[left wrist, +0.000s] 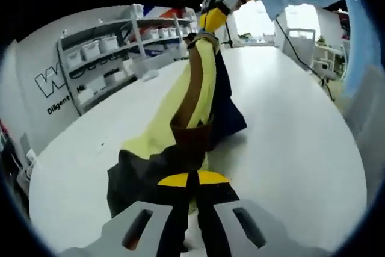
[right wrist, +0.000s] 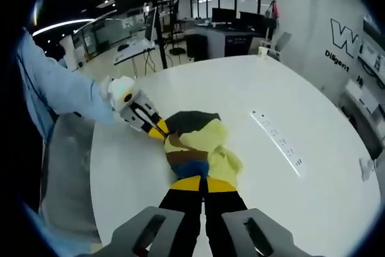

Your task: Fold the garment on the visible template until the final outline fits inside the template.

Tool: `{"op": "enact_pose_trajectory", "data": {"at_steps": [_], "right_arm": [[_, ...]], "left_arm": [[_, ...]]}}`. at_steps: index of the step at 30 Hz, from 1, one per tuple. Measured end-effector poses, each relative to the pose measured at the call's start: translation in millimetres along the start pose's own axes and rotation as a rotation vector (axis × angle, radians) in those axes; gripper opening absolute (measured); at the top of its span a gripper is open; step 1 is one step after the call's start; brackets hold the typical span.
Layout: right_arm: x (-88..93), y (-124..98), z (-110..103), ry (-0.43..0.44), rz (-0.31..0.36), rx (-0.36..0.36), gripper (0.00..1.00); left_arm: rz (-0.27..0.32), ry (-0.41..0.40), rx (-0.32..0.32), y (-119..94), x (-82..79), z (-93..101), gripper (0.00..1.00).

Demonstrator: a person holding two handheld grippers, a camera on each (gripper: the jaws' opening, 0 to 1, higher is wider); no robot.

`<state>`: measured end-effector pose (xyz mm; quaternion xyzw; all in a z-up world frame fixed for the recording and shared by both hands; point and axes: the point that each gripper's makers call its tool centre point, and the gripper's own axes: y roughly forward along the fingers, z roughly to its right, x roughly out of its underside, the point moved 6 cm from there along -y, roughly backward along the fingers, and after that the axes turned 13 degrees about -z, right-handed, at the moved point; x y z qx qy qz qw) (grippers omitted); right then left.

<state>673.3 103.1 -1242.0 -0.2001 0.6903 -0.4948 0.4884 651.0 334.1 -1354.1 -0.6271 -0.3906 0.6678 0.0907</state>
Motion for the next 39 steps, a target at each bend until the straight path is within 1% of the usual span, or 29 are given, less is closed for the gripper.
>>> {"op": "enact_pose_trajectory", "data": {"at_steps": [1, 4, 5, 6, 9, 11, 13, 18, 20, 23, 24, 26, 27, 28, 29, 31, 33, 35, 36, 39], "right_arm": [[0.8, -0.2, 0.4, 0.002, 0.000, 0.000, 0.00], [2.6, -0.9, 0.1, 0.012, 0.004, -0.001, 0.00], [2.1, -0.6, -0.7, 0.011, 0.005, -0.003, 0.00], [1.4, 0.1, -2.0, 0.009, 0.006, -0.004, 0.00], [-1.3, 2.6, -5.2, -0.001, 0.004, -0.007, 0.00], [-3.3, 3.3, -5.9, -0.008, 0.004, -0.010, 0.00], [-5.2, 3.5, -5.9, -0.010, 0.005, -0.013, 0.00], [-7.8, 3.3, -4.2, -0.015, 0.008, -0.013, 0.00], [-7.9, 3.6, -3.6, -0.014, 0.008, -0.014, 0.00], [-7.5, 4.6, -2.9, -0.013, 0.006, -0.015, 0.00], [-7.3, 5.2, -2.8, -0.013, 0.006, -0.015, 0.00], [-6.9, 6.2, -2.3, -0.011, 0.006, -0.017, 0.00], [-6.7, 6.7, -2.3, -0.010, 0.005, -0.018, 0.00], [-6.4, 7.2, -2.2, -0.010, 0.003, -0.018, 0.00], [-6.2, 7.5, -2.2, -0.010, 0.003, -0.018, 0.00], [-6.1, 7.8, -2.2, -0.010, 0.003, -0.019, 0.00], [-6.3, 7.9, -1.6, -0.008, 0.005, -0.018, 0.00], [-7.0, 7.9, -1.6, -0.007, 0.008, -0.019, 0.00], [-7.2, 7.9, -1.7, -0.007, 0.009, -0.020, 0.00], [-7.3, 8.5, -1.5, -0.006, 0.009, -0.020, 0.00]], "left_arm": [[-0.004, 0.022, -0.006, -4.9, 1.2, -3.0, 0.01], [-0.019, 0.012, 0.021, -9.2, 4.0, -1.9, 0.01], [-0.013, 0.004, 0.046, -10.3, 3.7, 0.0, 0.01], [-0.015, -0.023, 0.071, -10.2, 4.4, 2.5, 0.01], [-0.036, -0.020, 0.066, -6.7, 7.0, 4.6, 0.01], [-0.036, -0.029, 0.080, -4.7, 6.5, 7.2, 0.01], [-0.044, -0.027, 0.081, -3.4, 7.4, 7.9, 0.01], [-0.042, -0.073, 0.092, -3.9, 7.6, 6.2, 0.02], [-0.042, -0.106, 0.111, -4.9, 8.4, 6.4, 0.03], [-0.047, -0.096, 0.107, -4.8, 9.9, 6.0, 0.03], [-0.043, -0.110, 0.119, -4.8, 10.1, 6.8, 0.03], [-0.050, -0.091, 0.108, -4.3, 11.0, 6.6, 0.02], [-0.046, -0.096, 0.113, -4.8, 10.3, 6.9, 0.02], [-0.020, -0.130, 0.145, -5.9, 6.7, 9.5, 0.03], [-0.009, -0.142, 0.160, -7.0, 4.9, 10.7, 0.03], [-0.004, -0.136, 0.157, -8.3, 3.6, 10.4, 0.02], [-0.038, -0.080, 0.100, -6.3, 7.4, 4.5, 0.00], [-0.048, -0.084, 0.109, -3.3, 9.4, 5.4, 0.00], [-0.044, -0.071, 0.102, -3.6, 9.0, 5.3, 0.00], [-0.034, -0.072, 0.103, -5.0, 7.0, 4.6, 0.00]]}}
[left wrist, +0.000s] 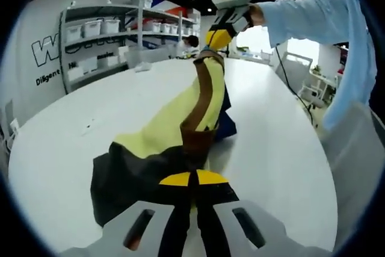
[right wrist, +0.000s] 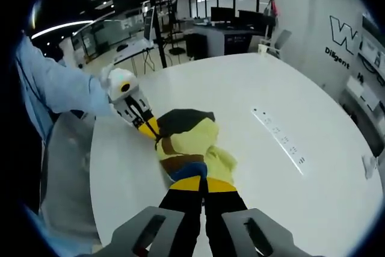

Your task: Fold the garment on the visible template until the final outline fits inside the template.

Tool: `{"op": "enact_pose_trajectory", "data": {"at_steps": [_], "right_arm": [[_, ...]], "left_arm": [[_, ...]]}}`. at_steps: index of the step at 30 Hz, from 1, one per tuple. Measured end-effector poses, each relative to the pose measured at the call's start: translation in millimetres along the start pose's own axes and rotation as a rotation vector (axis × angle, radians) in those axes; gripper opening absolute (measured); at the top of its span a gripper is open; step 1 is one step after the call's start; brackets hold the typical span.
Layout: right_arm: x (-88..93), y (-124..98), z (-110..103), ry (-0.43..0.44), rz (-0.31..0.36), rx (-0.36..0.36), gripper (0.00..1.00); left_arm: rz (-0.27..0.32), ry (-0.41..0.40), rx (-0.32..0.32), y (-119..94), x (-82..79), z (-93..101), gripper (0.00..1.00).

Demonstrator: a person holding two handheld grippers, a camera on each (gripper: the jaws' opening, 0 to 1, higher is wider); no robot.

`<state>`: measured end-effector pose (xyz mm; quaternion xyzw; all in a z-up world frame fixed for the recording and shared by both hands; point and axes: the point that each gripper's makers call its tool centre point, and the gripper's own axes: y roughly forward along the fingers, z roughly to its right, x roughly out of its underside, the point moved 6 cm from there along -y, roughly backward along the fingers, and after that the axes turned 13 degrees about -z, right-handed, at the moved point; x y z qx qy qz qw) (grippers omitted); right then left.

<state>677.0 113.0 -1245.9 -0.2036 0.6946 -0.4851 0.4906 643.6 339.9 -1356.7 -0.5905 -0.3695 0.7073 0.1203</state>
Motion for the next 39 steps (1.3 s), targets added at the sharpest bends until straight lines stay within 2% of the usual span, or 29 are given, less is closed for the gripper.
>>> {"op": "enact_pose_trajectory", "data": {"at_steps": [6, 13, 16, 25, 28, 34, 39], "right_arm": [[4.3, 1.8, 0.8, 0.002, -0.006, 0.002, 0.00], [12.3, 5.2, -2.9, -0.017, -0.035, 0.007, 0.00], [12.6, 3.9, -4.0, -0.014, -0.028, 0.005, 0.00], [8.1, -1.7, -18.3, -0.008, 0.038, -0.027, 0.00], [5.8, -1.2, -24.6, -0.012, 0.055, -0.034, 0.00], [2.4, 5.1, -44.2, -0.041, 0.084, -0.058, 0.00], [8.6, 30.4, -58.5, -0.097, 0.038, -0.054, 0.00]], "left_arm": [[-0.018, -0.012, 0.004, -6.0, -0.1, -3.0, 0.00], [0.026, -0.072, -0.084, -31.6, -11.2, -21.5, 0.00], [0.055, -0.091, -0.113, -45.0, -19.3, -26.4, 0.00], [0.074, -0.069, -0.204, -80.2, -44.0, -34.7, 0.00], [0.073, -0.071, -0.223, -87.8, -47.5, -36.9, 0.00], [0.055, -0.085, -0.266, -97.5, -43.5, -39.5, 0.00], [0.016, -0.116, -0.275, -93.3, -25.1, -36.6, 0.00]]}}
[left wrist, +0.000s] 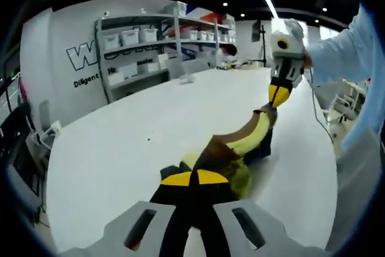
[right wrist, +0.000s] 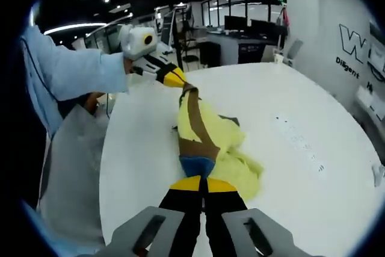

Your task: Fold the garment on the visible template until the final outline fits inside the template.

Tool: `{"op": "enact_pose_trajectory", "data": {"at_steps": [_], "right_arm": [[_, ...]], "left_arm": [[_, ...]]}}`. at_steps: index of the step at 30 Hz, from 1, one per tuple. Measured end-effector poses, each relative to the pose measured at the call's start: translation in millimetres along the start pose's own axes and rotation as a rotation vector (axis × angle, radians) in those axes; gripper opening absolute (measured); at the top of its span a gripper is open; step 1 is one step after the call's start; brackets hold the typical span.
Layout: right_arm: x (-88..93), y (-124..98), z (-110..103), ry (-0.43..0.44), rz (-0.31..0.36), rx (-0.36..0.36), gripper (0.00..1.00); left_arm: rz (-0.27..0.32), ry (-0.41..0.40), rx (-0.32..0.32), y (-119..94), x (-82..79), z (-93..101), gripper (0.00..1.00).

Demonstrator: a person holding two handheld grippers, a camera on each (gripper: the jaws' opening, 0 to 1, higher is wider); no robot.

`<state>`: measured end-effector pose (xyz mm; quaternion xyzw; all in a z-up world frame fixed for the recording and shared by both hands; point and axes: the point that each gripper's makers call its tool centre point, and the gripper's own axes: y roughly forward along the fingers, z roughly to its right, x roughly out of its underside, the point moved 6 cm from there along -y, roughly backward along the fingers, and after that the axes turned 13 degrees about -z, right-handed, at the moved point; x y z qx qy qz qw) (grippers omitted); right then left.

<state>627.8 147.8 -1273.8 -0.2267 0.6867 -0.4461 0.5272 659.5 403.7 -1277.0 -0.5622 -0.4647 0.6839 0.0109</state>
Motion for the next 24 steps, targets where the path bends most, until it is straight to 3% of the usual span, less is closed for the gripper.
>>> {"op": "enact_pose_trajectory", "data": {"at_steps": [11, 14, 20, 24], "right_arm": [[12.7, 43.4, -24.4, -0.024, -0.057, -0.049, 0.00], [16.8, 48.9, -33.1, -0.026, -0.061, -0.073, 0.00], [21.5, 49.6, -48.9, 0.015, -0.064, -0.199, 0.00], [17.6, 45.1, -42.6, 0.091, -0.019, -0.223, 0.12]], "left_arm": [[-0.079, -0.049, 0.005, 6.9, 36.2, 3.4, 0.00], [-0.083, -0.050, 0.010, 6.7, 38.9, 5.1, 0.00], [-0.085, -0.037, 0.018, 7.1, 39.4, 6.2, 0.00], [-0.084, -0.034, 0.017, 6.9, 38.9, 5.7, 0.00]]}}
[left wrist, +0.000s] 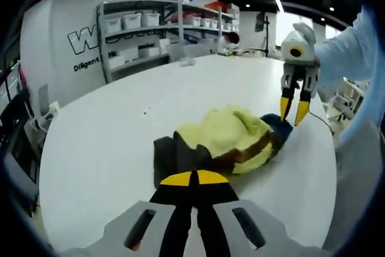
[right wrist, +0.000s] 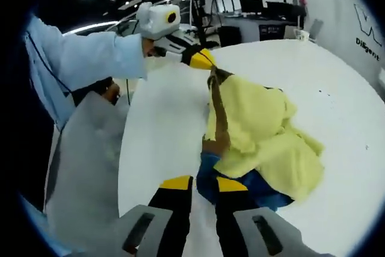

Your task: Fold the garment on the visible template until the final outline fits inside the template.

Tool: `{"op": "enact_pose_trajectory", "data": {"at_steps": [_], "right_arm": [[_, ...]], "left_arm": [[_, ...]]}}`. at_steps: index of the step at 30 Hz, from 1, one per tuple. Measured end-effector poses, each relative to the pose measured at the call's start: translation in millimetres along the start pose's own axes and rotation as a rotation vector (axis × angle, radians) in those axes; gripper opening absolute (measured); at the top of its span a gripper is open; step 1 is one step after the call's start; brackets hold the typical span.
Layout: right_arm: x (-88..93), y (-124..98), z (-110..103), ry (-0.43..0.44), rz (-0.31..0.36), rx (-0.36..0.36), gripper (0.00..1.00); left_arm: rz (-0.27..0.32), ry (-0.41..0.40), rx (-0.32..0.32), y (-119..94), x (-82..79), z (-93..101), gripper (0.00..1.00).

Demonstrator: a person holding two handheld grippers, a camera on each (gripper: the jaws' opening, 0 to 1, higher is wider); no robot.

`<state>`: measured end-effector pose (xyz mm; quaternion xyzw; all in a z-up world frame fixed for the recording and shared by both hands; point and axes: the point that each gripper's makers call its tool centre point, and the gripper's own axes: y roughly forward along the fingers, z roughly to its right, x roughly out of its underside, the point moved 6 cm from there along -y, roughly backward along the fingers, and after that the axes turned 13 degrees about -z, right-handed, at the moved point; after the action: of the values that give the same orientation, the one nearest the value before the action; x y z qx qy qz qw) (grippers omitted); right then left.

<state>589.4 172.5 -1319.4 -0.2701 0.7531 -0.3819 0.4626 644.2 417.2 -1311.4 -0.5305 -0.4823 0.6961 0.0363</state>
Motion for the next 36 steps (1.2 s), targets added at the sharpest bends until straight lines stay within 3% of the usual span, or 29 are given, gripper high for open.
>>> {"op": "enact_pose_trajectory", "data": {"at_steps": [3, 6, 10, 12, 14, 28, 35, 36], "right_arm": [[-1.0, -3.1, 5.6, 0.017, 0.012, 0.011, 0.11], [-0.7, 1.8, 3.2, 0.046, 0.009, -0.029, 0.13], [2.9, 22.9, -11.7, 0.020, -0.016, -0.049, 0.16], [8.0, 36.5, -16.6, -0.035, -0.045, -0.006, 0.22], [10.9, 47.8, -22.1, -0.056, -0.052, 0.020, 0.21], [9.8, 75.5, -19.4, -0.053, -0.054, 0.105, 0.15], [19.4, 94.4, -15.4, -0.186, -0.140, 0.279, 0.14], [16.7, 93.5, -14.9, -0.213, -0.113, 0.300, 0.10]], "left_arm": [[0.001, 0.003, 0.002, -0.6, -0.1, 0.1, 0.00], [0.001, 0.000, 0.001, -1.1, 0.2, 0.3, 0.00], [0.000, -0.005, 0.002, -0.7, 1.4, 0.7, 0.00], [0.001, -0.008, 0.002, -0.6, 2.0, 0.6, 0.00], [0.000, -0.011, 0.002, -0.8, 2.5, 0.6, 0.00], [0.002, -0.015, 0.005, -1.0, 2.5, 1.2, 0.00], [-0.001, -0.015, 0.006, -1.3, 3.1, 1.0, 0.00], [0.000, -0.016, 0.006, -1.5, 3.1, 1.0, 0.00]]}}
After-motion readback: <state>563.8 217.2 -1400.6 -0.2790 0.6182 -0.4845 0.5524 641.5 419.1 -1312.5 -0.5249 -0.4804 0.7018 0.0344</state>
